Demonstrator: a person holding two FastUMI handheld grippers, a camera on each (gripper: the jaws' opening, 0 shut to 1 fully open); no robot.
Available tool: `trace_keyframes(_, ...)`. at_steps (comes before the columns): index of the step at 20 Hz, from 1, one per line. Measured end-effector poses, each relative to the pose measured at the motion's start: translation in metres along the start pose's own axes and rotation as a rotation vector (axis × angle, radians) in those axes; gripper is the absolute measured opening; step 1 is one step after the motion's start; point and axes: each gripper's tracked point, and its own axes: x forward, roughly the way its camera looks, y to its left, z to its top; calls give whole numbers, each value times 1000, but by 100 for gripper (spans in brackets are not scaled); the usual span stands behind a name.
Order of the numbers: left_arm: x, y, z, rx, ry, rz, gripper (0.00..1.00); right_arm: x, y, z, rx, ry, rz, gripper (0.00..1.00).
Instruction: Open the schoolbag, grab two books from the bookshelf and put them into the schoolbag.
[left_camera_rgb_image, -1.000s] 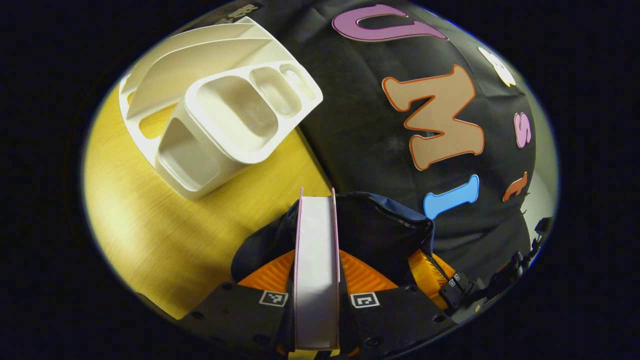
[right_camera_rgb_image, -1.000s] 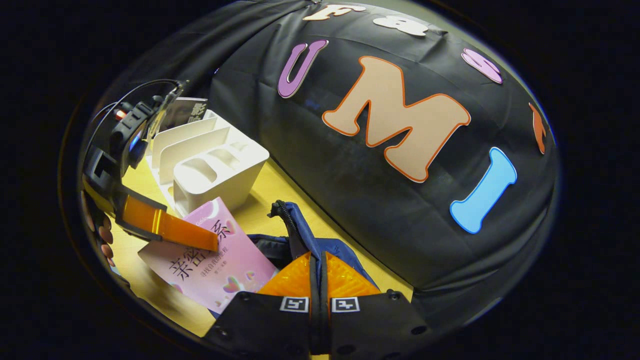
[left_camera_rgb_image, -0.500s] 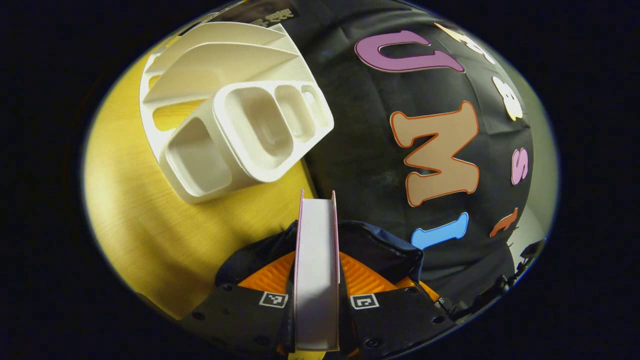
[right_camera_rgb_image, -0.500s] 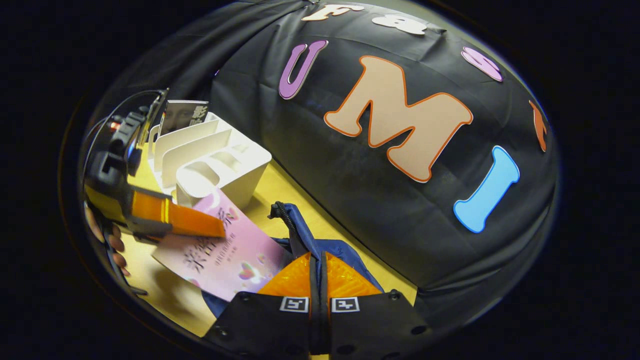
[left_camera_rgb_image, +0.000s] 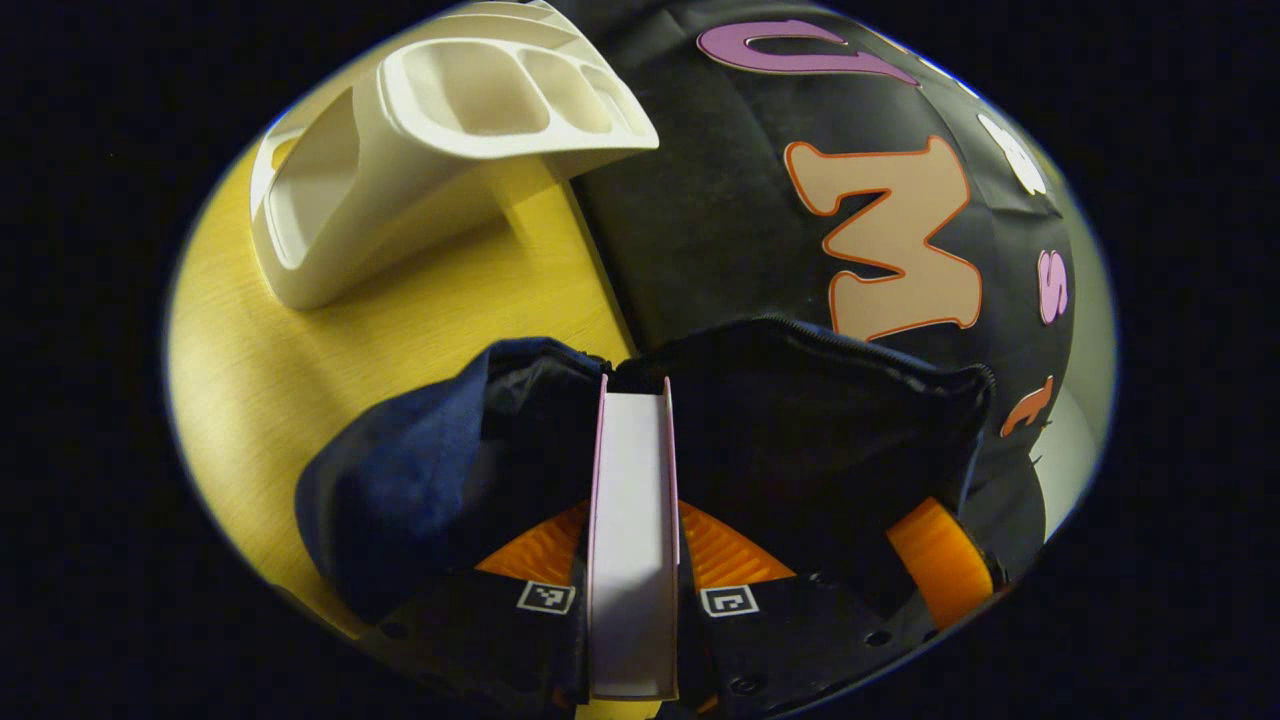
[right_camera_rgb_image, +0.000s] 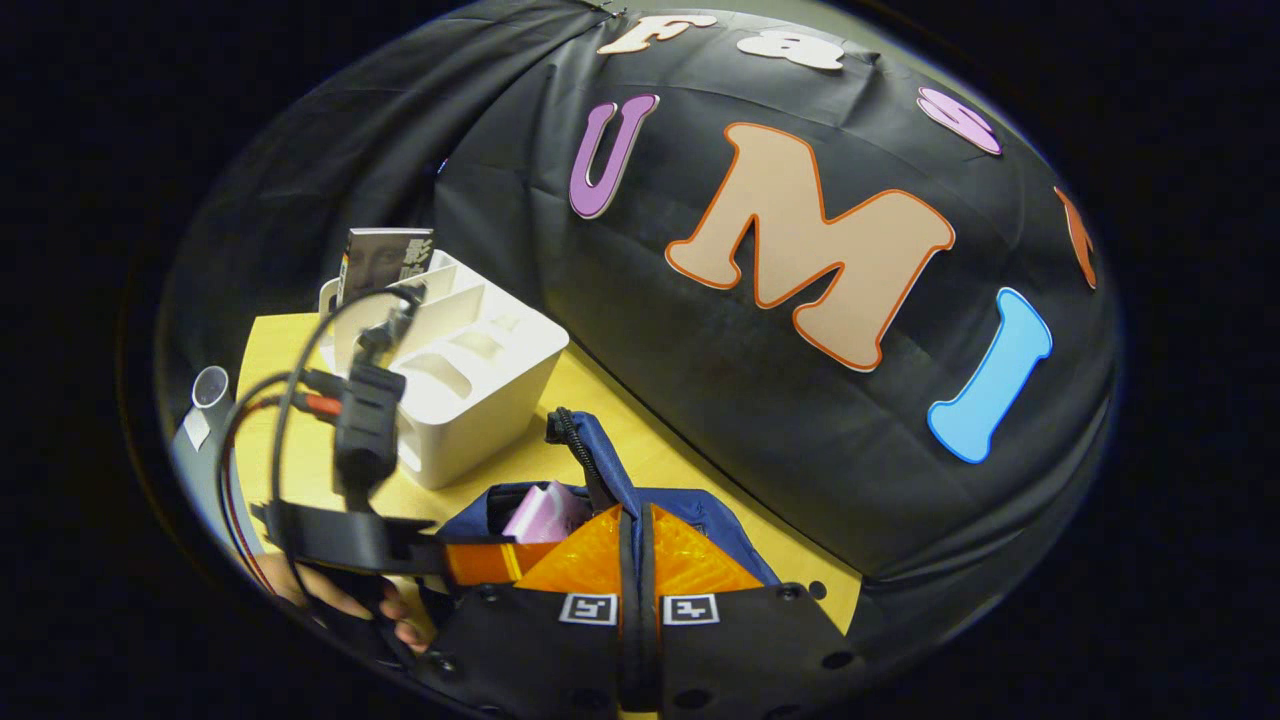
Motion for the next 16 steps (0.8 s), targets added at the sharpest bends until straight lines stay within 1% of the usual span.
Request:
trace_keyframes(1,6,1,-3,-5,4,0,33,-2,2,2,4,-2,7,3)
trace_keyframes(2,11,3,-5,-5,9,-6,31,-2,4,2,7,-3,15,2)
trace_keyframes(6,28,0,-13,15,28,-17,31,-9,7,2,31,-1,35,3)
trace_keyframes(8,37,0,-20,25,53,-18,34,-9,7,2,47,2,38,3)
trace_keyframes(9,40,2,-24,37,72,-11,33,-9,6,3,48,3,34,3)
trace_keyframes(11,42,6,-26,82,103,2,35,-7,1,1,58,9,27,3)
trace_keyframes(12,37,5,-29,106,113,8,41,-7,0,0,70,14,23,3)
trace_keyframes(14,27,11,-26,188,127,43,66,-3,-5,-1,88,18,12,3)
trace_keyframes(15,17,13,-24,230,133,59,73,-2,-8,0,97,17,6,3)
trace_keyframes(16,6,13,-20,265,136,66,87,-2,-10,-1,100,16,1,3)
